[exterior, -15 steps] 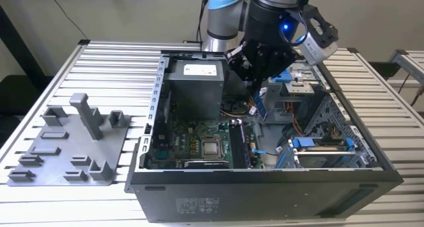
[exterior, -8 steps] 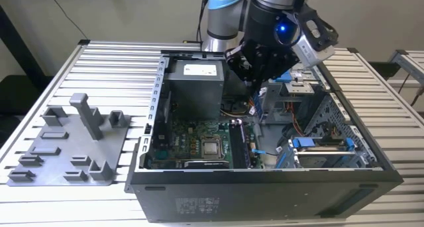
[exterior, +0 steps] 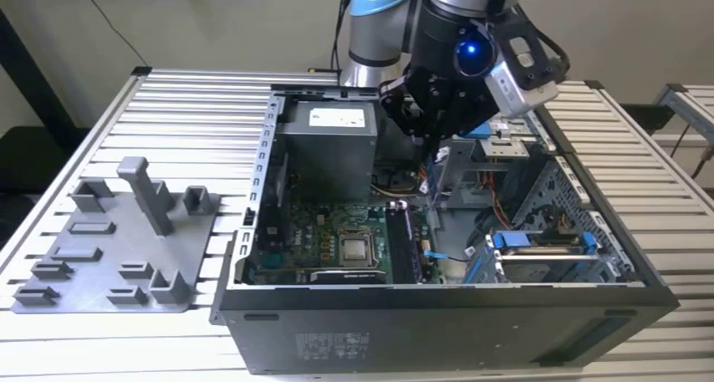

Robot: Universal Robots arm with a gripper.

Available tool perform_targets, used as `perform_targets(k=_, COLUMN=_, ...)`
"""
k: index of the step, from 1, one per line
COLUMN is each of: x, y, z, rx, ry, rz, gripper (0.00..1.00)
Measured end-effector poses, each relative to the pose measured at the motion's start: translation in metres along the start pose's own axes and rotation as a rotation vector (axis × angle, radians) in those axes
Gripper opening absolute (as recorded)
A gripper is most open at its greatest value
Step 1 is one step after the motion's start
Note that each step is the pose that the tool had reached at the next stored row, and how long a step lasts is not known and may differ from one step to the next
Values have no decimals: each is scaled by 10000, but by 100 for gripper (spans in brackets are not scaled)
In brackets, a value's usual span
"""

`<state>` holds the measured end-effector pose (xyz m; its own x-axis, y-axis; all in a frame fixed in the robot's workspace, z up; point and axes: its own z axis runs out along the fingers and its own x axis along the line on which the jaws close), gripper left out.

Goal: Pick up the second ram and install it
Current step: 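Insert the second ram into the second slot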

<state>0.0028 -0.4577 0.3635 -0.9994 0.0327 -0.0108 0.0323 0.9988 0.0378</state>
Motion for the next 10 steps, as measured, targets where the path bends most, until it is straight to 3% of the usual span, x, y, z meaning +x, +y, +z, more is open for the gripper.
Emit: perform_targets(k=10, x=0, y=0, z=8, rx=-2, ry=-5, rz=98, gripper=14)
